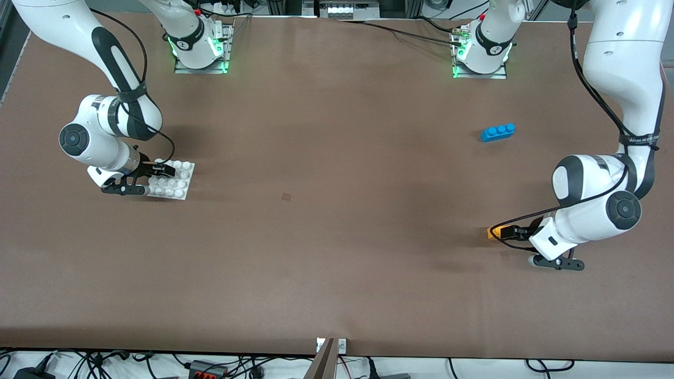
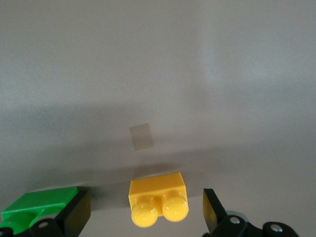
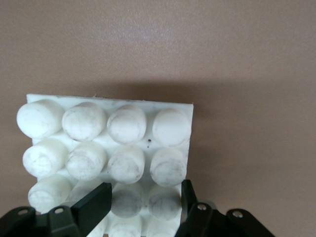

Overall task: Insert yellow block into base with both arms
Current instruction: 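Grasp the white base plate with the right gripper while the left gripper lowers, then slide the base plate toward the table middle with the right gripper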

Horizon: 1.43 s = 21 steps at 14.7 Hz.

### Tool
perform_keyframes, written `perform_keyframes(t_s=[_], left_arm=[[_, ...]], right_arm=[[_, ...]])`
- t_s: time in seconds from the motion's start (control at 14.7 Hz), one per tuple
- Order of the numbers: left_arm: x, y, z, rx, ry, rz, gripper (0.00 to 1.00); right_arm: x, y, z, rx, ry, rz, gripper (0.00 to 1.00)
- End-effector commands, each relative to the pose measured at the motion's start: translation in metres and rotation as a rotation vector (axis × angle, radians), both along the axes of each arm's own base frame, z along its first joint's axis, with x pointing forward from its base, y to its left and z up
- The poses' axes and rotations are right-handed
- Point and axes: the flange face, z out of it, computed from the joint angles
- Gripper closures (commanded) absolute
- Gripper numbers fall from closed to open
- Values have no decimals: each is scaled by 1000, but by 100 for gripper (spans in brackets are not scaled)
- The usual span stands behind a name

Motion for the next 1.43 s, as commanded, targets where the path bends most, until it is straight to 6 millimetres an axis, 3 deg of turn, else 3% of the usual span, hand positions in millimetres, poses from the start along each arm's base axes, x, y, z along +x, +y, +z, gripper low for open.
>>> perform_keyframes(t_s=[0.0, 0.41, 0.68, 0.89, 1.02, 1.36], left_arm=[[-3, 3, -12, 7, 4, -5, 0], [-15, -4, -27, 6, 43, -16, 0], [-20, -7, -34, 5, 59, -19, 0], [-22, -7, -38, 4, 65, -20, 0], [-23, -8, -39, 4, 67, -21, 0], [-23, -10, -50, 3, 62, -23, 0]], right_arm=[[-3, 4, -9, -2, 5, 30, 44], [-2, 40, -20, 9, 23, 96, 44], [-1, 91, -19, 13, 20, 167, 44], [0, 141, -20, 16, 13, 250, 43], [-5, 181, -34, 33, 31, 208, 44], [-11, 312, -30, 40, -17, 164, 44]])
